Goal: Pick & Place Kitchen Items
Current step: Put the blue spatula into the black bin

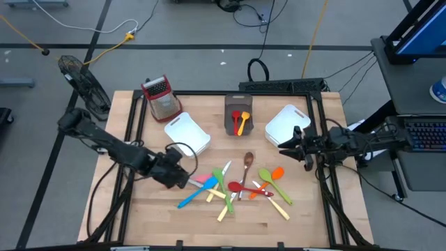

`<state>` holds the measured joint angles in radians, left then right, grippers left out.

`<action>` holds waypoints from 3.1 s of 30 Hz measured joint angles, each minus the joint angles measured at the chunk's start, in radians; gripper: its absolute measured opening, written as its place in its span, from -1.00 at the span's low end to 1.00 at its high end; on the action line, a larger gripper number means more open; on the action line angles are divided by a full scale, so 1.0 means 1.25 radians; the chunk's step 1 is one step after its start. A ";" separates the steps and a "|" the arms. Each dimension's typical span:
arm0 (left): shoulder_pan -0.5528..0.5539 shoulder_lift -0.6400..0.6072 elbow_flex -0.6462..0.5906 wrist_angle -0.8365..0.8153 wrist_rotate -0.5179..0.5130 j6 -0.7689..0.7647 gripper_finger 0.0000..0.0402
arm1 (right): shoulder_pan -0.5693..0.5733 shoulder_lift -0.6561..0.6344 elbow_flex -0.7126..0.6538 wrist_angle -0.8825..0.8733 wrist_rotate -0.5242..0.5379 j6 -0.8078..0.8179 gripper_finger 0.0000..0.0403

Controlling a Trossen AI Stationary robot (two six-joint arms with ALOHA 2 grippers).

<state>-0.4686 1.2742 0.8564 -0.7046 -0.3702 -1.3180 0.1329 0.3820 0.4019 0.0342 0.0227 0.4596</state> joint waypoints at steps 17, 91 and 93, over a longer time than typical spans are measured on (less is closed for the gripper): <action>-0.072 -0.272 -0.148 0.052 -0.187 0.108 0.14 | 0.000 0.176 0.000 0.283 0.002 0.000 -0.43; -0.072 -0.639 -0.322 0.325 -0.020 0.574 0.14 | 0.069 0.607 0.302 0.231 0.002 -0.064 -0.43; -0.072 -0.657 -0.349 0.339 -0.019 0.576 0.14 | 0.069 0.630 0.327 0.199 0.002 -0.064 -0.43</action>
<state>-0.5583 0.4527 0.4196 -0.2810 -0.3939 -0.5984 0.2191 1.1697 0.8111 0.2834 0.0254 0.3799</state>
